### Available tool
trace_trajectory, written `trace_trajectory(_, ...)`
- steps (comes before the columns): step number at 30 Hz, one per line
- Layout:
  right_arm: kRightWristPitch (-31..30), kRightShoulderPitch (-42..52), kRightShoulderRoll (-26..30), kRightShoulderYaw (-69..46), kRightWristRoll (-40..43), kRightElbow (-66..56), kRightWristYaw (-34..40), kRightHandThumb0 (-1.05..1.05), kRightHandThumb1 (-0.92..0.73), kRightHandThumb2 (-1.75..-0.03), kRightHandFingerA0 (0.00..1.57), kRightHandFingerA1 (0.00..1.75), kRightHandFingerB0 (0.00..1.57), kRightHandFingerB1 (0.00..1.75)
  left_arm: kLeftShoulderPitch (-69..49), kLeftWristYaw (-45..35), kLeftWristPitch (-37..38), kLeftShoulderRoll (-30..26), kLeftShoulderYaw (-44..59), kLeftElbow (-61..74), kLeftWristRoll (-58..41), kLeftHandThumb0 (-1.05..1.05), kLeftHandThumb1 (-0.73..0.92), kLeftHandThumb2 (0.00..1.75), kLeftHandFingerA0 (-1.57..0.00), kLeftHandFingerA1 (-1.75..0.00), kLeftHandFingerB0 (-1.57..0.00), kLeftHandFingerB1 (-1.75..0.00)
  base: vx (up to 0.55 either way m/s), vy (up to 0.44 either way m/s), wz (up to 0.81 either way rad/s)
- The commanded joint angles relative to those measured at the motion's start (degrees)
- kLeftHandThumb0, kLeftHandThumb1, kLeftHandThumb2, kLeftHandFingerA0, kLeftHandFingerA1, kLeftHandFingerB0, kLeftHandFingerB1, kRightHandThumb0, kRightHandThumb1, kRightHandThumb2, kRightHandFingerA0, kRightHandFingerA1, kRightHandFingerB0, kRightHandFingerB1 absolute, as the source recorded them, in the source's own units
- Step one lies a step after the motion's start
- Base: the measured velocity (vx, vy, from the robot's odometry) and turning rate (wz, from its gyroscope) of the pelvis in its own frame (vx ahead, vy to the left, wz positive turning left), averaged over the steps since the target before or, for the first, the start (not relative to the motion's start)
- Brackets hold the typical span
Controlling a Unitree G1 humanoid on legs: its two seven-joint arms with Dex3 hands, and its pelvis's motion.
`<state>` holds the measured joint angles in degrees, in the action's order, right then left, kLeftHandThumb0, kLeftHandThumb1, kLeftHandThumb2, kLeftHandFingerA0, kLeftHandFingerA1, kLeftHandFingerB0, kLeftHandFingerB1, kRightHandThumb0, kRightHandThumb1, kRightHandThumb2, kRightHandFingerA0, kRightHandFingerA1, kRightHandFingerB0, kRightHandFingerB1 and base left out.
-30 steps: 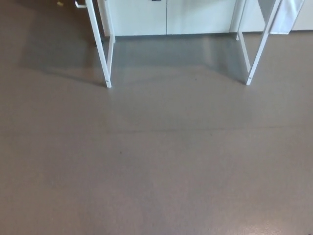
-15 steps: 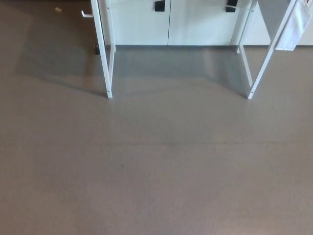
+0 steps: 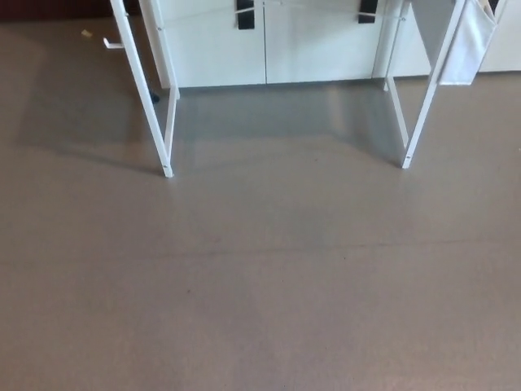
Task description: The robot walks towards a desk on which a shovel is kept on the left hand side and a container is kept on the right hand side. The robot picks up the shovel using its left hand and places it in the container.
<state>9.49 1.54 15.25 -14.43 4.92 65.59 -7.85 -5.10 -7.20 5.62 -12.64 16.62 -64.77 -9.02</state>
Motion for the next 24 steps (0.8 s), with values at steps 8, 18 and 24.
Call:
trace_trajectory(8, 1.4, -0.9, 1.5, 0.1, -0.7, 3.9, 2.9, -0.39, -0.64, -0.59, 0.33, 0.41, 0.29, 0.35, 0.6, 3.7, 4.4, -2.7, 0.4, -2.1, 1.3, -0.27, 0.65, 0.58, -0.41, -0.95, -0.16, -0.32, 0.13, 0.160, 0.05)
trace_trajectory(18, 1.9, -2.1, 1.2, 0.0, -0.8, 4.8, 3.8, -0.42, -0.63, -0.58, 0.37, 0.46, 0.30, 0.36, 1.4, 4.4, 2.3, -2.3, -0.9, -0.9, 2.1, -0.26, 0.66, 0.59, -0.36, -0.83, -0.17, -0.31, 0.07, -0.075, 0.06)
trace_trajectory(24, 3.0, -1.2, 0.9, 0.1, -0.6, 4.4, 2.9, -0.43, -0.63, -0.59, 0.34, 0.43, 0.29, 0.35, 1.5, 5.5, 2.6, -2.2, -1.3, -2.2, 2.8, -0.23, 0.46, 0.92, -0.35, -0.66, -0.11, -0.48, 0.13, -0.330, 0.13)
